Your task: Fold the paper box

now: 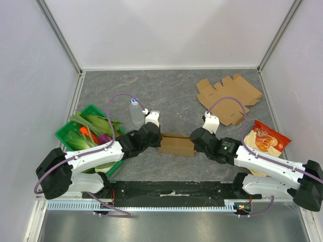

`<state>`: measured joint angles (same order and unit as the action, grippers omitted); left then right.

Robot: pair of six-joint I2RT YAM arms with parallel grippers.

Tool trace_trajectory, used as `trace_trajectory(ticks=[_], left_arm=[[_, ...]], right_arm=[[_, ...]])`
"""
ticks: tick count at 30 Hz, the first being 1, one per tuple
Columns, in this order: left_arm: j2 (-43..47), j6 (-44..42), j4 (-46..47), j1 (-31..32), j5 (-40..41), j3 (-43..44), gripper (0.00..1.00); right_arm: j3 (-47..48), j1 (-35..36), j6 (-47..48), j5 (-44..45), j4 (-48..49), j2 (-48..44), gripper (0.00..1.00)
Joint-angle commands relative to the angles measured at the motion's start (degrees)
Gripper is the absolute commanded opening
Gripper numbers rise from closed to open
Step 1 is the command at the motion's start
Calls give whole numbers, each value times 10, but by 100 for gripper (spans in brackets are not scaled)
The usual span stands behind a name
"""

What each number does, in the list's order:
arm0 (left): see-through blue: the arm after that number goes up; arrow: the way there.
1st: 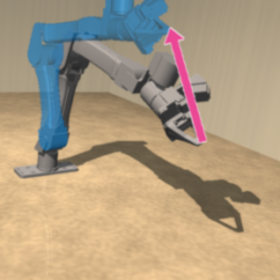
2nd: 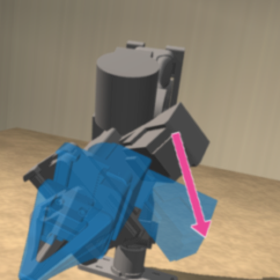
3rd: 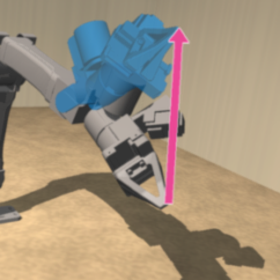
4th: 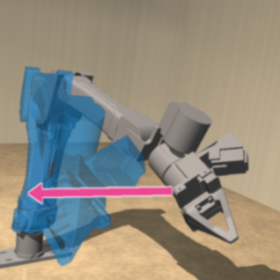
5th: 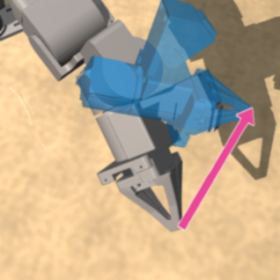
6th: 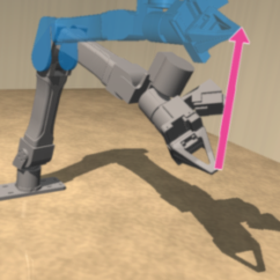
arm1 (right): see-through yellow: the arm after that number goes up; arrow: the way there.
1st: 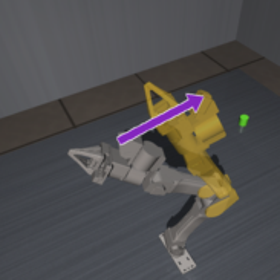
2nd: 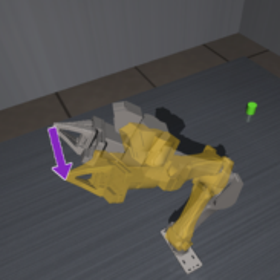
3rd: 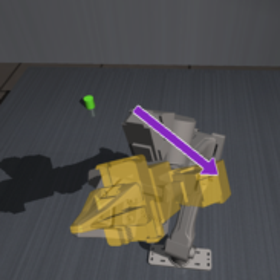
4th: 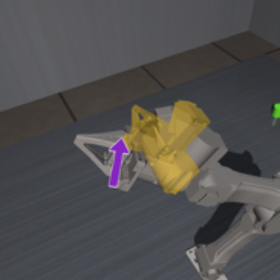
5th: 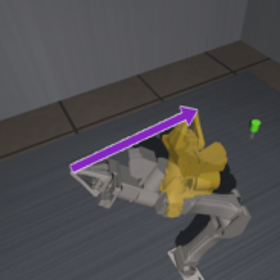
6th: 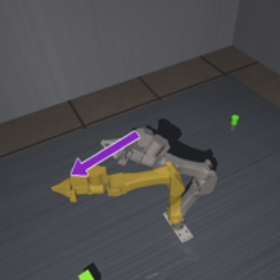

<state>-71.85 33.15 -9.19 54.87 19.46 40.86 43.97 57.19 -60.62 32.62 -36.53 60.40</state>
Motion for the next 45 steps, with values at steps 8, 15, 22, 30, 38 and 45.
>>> trace_trajectory(ticks=[8, 15, 22, 30, 38, 45], left_arm=[[8, 8, 14, 10, -44, -10, 22], [82, 10, -2, 10, -50, -25, 48], [144, 14, -59, 8, -68, -19, 66], [152, 97, -102, -30, -75, 32, 72], [74, 109, 30, -121, -243, 69, 31], [36, 113, 84, -123, -273, -9, 15]], right_arm=[[-106, 11, 101, -27, 167, -9, 0], [-100, 22, 110, -8, 167, 6, 0], [-93, 21, 120, 2, 154, 2, 0], [-99, 23, 131, 4, 161, 1, 0], [-97, 24, 138, 2, 165, 1, 0], [-97, 24, 134, 2, 167, 3, 0]])
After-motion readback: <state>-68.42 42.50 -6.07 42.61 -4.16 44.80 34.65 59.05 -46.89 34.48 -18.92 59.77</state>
